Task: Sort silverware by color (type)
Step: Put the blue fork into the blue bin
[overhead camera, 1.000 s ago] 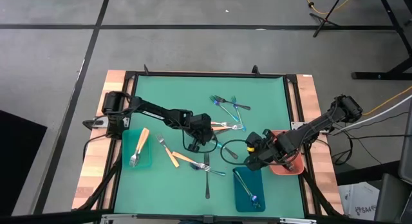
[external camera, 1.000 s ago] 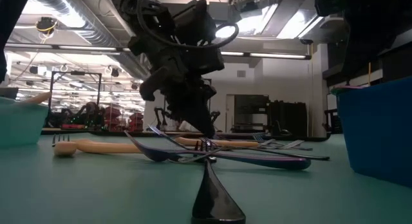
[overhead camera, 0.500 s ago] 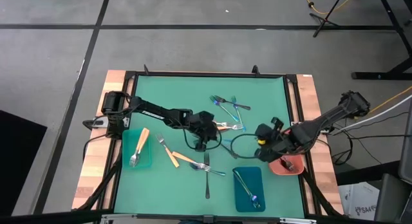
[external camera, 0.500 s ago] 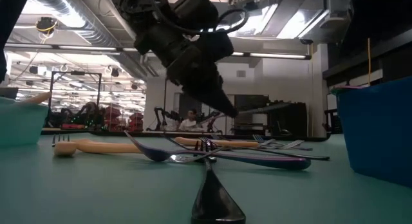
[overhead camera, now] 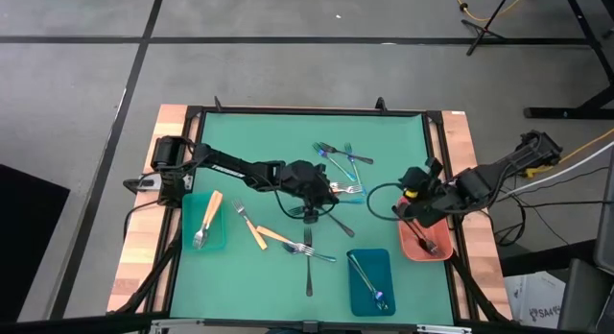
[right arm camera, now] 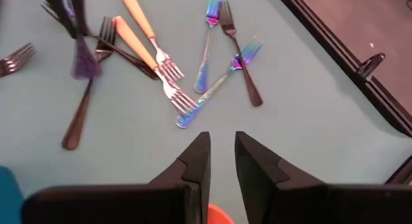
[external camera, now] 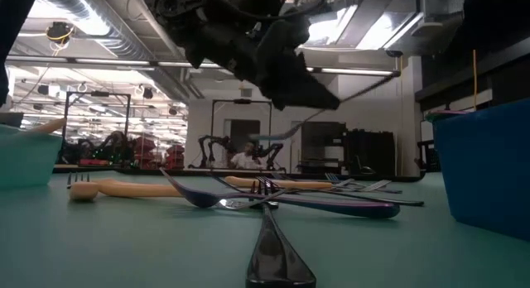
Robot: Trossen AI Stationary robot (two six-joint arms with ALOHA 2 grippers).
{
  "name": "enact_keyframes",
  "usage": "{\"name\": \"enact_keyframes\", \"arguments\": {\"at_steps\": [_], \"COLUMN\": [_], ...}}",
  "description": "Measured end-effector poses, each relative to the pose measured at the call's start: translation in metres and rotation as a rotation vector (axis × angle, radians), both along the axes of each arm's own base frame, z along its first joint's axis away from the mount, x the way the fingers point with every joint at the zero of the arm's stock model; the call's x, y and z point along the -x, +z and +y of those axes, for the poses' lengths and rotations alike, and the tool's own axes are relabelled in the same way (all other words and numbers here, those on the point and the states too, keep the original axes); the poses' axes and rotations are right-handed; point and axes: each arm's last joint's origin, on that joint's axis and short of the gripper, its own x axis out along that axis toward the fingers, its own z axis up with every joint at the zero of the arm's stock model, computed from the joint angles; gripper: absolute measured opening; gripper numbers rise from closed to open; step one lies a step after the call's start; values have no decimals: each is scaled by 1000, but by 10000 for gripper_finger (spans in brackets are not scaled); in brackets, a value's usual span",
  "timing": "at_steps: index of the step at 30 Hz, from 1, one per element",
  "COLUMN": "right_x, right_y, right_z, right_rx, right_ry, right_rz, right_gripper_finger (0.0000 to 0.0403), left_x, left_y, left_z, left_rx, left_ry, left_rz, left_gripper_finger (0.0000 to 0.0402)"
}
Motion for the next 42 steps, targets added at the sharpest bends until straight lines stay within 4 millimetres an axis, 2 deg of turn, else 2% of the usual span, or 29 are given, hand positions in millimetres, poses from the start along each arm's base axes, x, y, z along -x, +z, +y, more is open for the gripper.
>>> {"name": "enact_keyframes", "arguments": {"at_steps": [4, 9, 19, 29, 36, 42], "right_x": [13, 18, 3, -16, -22, -27], "right_y": [-10, -23, -38, -26, -16, -8], "right_z": [-7, -10, -1, 9, 11, 13], "right_rx": [-26, -80, -69, 53, 124, 98], "right_ry": [0, 17, 165, 343, 343, 312], "right_rz": [-47, -135, -287, -407, -501, -602], "right_gripper_finger": [62, 62, 62, 62, 62, 62], "left_x": [-3, -6, -10, -10, -9, -9], "left_y": [6, 16, 40, 54, 58, 58], "left_z": [0, 0, 0, 0, -2, -1], "left_rx": [-1, 17, 10, 8, 10, 3], "left_ry": [1, 9, 6, -9, -35, -17], "left_rz": [-66, -177, -431, -575, -611, -616], "left_gripper_finger": [10, 10, 10, 10, 10, 10]}}
